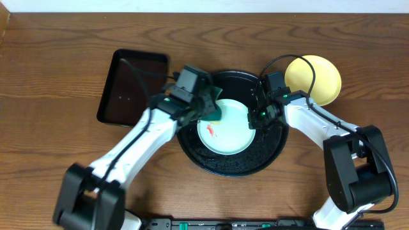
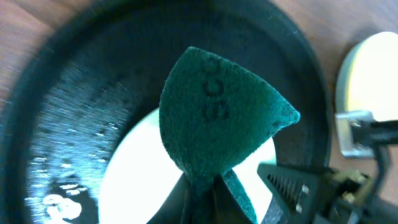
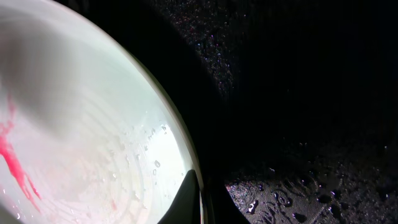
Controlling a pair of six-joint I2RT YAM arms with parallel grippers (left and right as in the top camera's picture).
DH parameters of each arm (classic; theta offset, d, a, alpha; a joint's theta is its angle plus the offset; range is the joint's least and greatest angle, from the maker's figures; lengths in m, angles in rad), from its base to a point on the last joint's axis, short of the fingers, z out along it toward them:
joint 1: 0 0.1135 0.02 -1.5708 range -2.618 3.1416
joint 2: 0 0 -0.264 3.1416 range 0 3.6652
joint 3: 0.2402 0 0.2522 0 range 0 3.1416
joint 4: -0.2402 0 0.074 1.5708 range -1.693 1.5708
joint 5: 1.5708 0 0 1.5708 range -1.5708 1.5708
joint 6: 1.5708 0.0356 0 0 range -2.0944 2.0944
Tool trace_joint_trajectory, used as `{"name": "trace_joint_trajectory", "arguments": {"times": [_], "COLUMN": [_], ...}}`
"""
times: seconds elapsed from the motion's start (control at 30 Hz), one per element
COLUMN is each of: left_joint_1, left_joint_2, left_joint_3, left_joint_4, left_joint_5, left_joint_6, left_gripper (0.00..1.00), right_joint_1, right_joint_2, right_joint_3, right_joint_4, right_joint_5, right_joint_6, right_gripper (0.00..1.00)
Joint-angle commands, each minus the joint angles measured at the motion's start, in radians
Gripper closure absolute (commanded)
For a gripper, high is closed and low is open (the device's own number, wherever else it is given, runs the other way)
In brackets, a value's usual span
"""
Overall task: Clean dirty plates on tray and stack at the side
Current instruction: 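Scrub the pale green plate with the left sponge while right holds it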
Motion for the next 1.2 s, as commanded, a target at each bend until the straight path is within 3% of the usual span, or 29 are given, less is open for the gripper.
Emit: {"name": "trace_joint_trajectory", "arguments": {"times": [0.0,0.13,0.2,0.43,0.7,0.83,1.17], "left_joint_1": [-0.043,-0.086,-0.103,-0.149,-0.116,-0.068,-0.002], "left_joint_2": [0.090,0.178,0.208,0.280,0.277,0.257,0.124], "left_joint_3": [-0.008,-0.008,-0.008,-0.008,-0.006,-0.003,0.012], "left_joint_4": [0.014,0.019,0.039,0.073,-0.137,-0.211,-0.166], "left_joint_5": [-0.013,-0.013,-0.013,-0.040,-0.243,-0.277,-0.296], "left_joint_6": [-0.191,-0.396,-0.425,-0.421,-0.369,-0.367,-0.240], "left_gripper": [0.93,0.92,0.92,0.93,0.93,0.92,0.93], "right_joint_1": [0.007,0.007,0.007,0.007,0.007,0.007,0.007], "right_joint_2": [0.048,0.048,0.048,0.048,0.048,0.048,0.048], "right_joint_3": [-0.005,-0.005,-0.005,-0.005,-0.005,-0.005,-0.005], "right_joint_4": [0.002,-0.001,-0.001,-0.003,-0.010,-0.013,-0.014], "right_joint_5": [0.094,0.114,0.113,0.113,0.114,0.114,0.113], "right_joint_6": [0.018,0.018,0.019,0.021,0.021,0.021,0.021], "right_gripper": [0.99,0.99,0.99,0.99,0.99,0.99,0.99]}}
